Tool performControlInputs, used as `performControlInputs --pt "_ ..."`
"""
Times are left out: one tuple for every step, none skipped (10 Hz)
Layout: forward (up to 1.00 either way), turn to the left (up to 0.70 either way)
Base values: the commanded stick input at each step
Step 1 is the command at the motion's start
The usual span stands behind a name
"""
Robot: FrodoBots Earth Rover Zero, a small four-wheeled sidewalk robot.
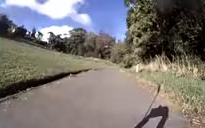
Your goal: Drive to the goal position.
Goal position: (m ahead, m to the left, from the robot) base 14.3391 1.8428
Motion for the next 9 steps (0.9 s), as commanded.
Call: performControlInputs --pt "0.7 0.0" --pt "0.7 0.0" --pt "0.7 0.0" --pt "0.7 0.0" --pt "0.7 -0.22" --pt "0.7 -0.08" --pt "0.7 -0.05" --pt "0.7 -0.15" --pt "0.7 -0.35"
